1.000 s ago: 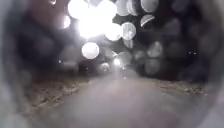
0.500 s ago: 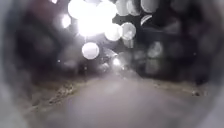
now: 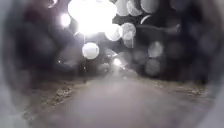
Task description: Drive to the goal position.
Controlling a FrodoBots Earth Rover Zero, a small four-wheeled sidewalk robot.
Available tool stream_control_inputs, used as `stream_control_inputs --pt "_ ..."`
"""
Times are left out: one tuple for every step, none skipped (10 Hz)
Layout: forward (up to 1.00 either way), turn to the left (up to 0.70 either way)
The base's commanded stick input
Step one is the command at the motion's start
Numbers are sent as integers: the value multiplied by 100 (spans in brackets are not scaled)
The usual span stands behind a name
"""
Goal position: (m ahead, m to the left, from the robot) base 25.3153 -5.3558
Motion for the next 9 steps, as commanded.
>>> stream_control_inputs --pt "70 8" --pt "70 2" --pt "70 0" --pt "70 0" --pt "70 0" --pt "70 0" --pt "70 0" --pt "70 2" --pt "70 9"
